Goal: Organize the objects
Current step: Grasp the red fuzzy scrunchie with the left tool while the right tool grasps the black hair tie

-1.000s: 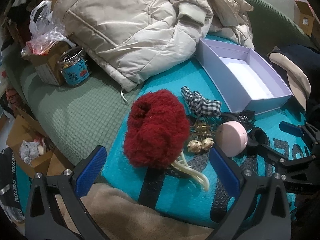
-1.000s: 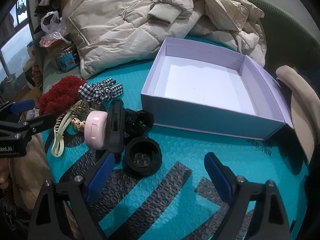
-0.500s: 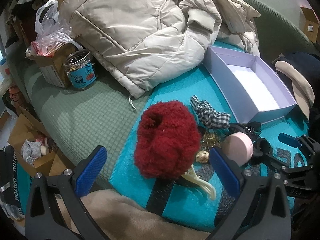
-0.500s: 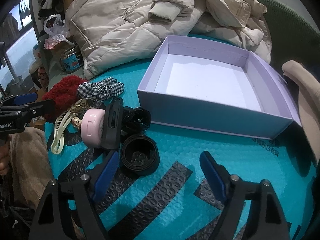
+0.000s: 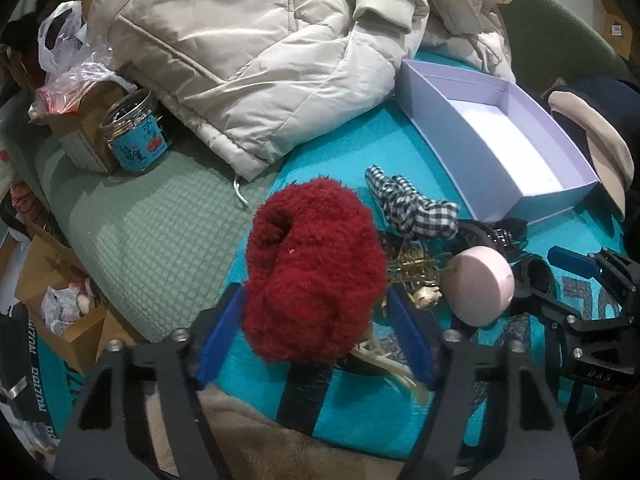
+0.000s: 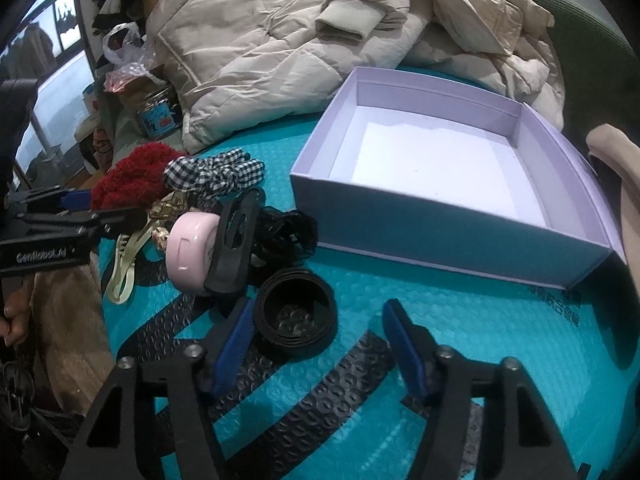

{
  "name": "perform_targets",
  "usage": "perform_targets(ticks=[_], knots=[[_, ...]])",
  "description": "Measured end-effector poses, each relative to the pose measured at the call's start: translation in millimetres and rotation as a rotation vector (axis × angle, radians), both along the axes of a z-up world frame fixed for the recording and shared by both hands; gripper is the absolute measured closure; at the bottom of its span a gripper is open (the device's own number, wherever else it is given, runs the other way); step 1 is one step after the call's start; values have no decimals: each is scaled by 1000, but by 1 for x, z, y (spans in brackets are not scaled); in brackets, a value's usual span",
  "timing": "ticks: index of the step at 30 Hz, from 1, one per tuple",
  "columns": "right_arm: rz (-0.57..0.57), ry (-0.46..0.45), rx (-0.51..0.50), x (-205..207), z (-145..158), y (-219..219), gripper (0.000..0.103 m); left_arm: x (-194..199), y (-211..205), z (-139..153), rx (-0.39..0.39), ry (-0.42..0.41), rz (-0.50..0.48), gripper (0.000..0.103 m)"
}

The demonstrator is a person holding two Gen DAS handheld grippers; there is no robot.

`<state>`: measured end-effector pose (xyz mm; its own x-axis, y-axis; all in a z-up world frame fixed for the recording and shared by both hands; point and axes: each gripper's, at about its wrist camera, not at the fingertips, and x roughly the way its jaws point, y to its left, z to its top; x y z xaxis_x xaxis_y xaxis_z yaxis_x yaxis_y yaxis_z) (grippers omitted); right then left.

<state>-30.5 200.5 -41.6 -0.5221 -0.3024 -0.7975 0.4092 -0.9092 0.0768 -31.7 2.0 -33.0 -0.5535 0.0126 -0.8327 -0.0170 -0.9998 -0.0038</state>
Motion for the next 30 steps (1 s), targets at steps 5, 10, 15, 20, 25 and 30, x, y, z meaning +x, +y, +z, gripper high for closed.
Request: perform_targets(ticks=[5, 10, 15, 20, 25, 30], knots=[[39, 24, 30, 4, -3, -6, 63, 3, -6, 3, 30, 11, 9, 52], [46, 37, 33, 6, -1, -5, 63, 6, -7, 6, 33, 24, 11, 66], [53, 52, 10, 7, 6, 2, 63, 10, -11, 15, 55, 40, 21, 71], [80, 88, 33, 12, 17, 0, 63, 15, -7, 29, 23, 58, 10, 72], [101, 114, 38, 13, 30, -3, 63, 15, -1, 46, 5, 70, 1, 72], [114, 132, 13, 10, 42, -1, 63, 14, 7, 66, -2, 83, 9, 72]])
